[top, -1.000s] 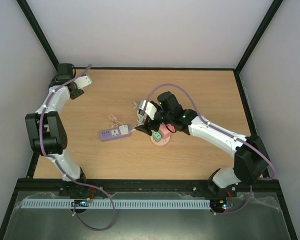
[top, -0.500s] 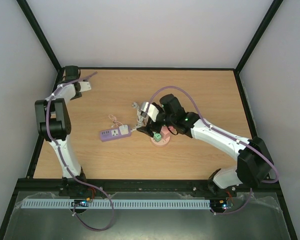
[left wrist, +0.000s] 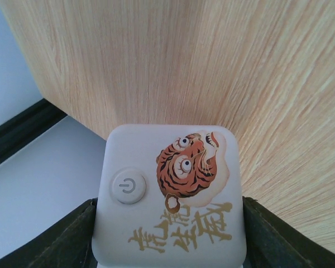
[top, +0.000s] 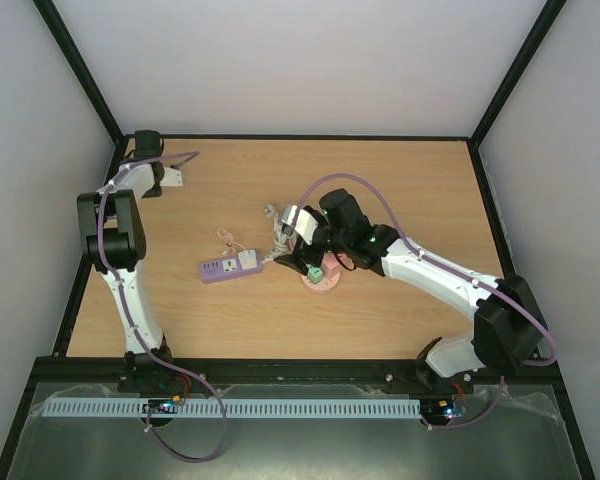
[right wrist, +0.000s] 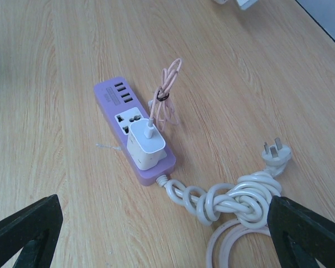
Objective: Pull the plug off the socket
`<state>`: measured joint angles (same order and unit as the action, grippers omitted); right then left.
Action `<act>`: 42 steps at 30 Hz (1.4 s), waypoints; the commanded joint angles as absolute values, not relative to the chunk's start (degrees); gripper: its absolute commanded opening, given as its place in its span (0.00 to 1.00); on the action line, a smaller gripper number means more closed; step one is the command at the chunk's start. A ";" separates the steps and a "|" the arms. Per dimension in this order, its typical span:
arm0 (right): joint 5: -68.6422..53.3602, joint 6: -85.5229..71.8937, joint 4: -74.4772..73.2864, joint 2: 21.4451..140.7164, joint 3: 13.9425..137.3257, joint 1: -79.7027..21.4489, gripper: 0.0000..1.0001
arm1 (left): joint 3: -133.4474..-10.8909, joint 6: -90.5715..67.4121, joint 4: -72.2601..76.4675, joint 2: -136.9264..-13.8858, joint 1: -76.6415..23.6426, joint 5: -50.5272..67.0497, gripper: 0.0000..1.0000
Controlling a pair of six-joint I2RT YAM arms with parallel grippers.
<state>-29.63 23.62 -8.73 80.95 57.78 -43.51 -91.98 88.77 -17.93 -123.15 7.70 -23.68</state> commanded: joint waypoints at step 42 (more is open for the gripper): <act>-29.81 24.07 -8.11 83.80 56.81 -43.31 0.98 | -79.00 61.83 -40.90 -85.06 9.58 20.59 0.99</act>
<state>-29.52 24.18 -8.73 83.11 57.65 -43.51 -81.69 63.96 -34.61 -90.94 11.09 10.37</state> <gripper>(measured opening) 0.984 0.991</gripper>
